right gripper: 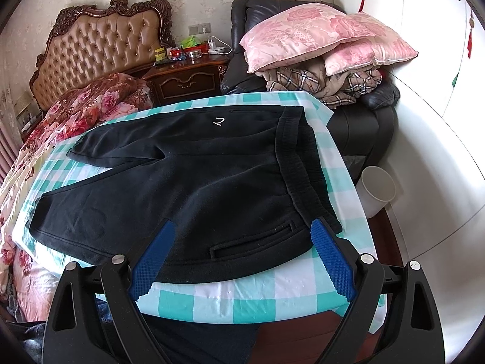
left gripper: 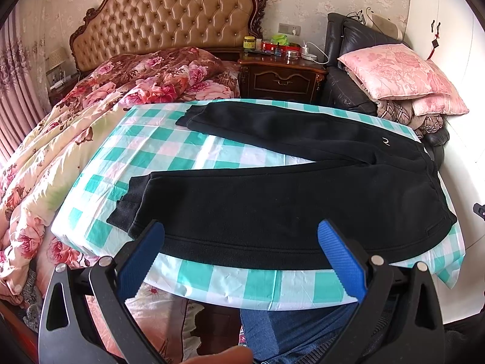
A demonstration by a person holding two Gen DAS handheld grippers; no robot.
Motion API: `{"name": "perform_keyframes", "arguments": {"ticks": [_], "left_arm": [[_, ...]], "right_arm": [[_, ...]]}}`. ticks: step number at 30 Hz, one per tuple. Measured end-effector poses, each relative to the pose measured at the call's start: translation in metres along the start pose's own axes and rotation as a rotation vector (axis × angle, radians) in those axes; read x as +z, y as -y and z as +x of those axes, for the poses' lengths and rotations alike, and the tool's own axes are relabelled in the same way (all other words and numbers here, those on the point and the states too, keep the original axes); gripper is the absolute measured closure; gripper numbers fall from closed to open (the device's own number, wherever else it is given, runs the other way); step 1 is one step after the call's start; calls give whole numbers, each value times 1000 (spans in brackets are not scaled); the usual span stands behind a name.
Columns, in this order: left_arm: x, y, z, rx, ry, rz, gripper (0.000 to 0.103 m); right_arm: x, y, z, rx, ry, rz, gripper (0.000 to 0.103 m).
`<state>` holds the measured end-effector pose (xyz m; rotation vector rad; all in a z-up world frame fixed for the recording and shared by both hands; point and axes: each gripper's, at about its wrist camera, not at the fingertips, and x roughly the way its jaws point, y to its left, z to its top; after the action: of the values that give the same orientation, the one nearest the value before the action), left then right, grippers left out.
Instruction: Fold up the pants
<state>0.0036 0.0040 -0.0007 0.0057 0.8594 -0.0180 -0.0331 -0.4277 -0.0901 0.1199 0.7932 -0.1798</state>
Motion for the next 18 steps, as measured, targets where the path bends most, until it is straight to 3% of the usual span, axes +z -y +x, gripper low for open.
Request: {"name": "perform_keyframes", "arguments": {"ticks": [18], "left_arm": [[1, -1, 0, -2, 0, -1, 2]], "right_arm": [[0, -2, 1, 3, 3, -2, 15]]}}
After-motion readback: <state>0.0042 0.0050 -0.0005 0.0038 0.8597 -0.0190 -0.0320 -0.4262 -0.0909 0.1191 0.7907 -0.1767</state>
